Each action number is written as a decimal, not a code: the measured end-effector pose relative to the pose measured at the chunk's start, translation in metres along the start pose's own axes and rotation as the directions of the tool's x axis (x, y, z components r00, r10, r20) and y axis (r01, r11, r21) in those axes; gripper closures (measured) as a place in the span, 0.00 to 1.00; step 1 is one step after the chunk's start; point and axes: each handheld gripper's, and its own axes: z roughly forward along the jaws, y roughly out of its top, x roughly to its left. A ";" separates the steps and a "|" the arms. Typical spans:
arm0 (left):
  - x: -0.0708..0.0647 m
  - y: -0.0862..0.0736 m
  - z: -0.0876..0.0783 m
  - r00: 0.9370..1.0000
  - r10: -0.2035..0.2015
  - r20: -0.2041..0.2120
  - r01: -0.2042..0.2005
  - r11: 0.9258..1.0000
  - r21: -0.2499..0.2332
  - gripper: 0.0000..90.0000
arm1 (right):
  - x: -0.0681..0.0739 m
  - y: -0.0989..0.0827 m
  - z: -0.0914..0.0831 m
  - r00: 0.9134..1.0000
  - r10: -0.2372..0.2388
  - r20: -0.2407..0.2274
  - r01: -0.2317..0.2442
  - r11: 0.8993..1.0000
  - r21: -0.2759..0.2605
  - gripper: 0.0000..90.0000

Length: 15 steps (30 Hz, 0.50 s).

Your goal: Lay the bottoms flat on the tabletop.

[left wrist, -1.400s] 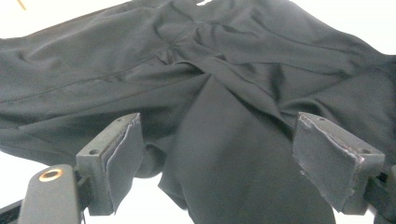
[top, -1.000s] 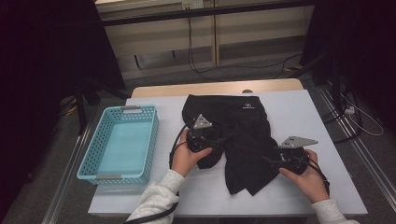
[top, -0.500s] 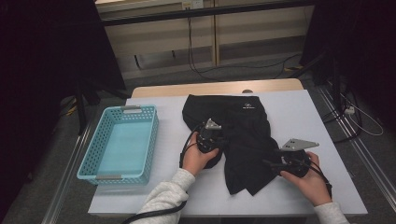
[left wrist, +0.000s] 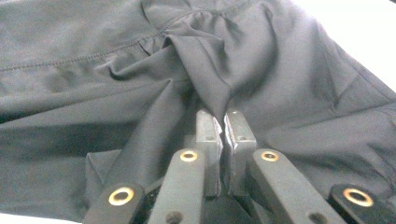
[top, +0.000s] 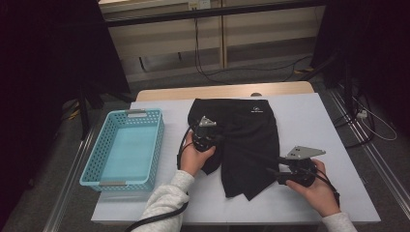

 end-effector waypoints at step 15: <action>-0.004 -0.002 0.004 1.000 0.021 -0.005 -0.021 0.999 0.024 0.95 | 0.028 -0.007 0.019 0.986 -0.066 -0.156 0.077 0.995 0.066 0.93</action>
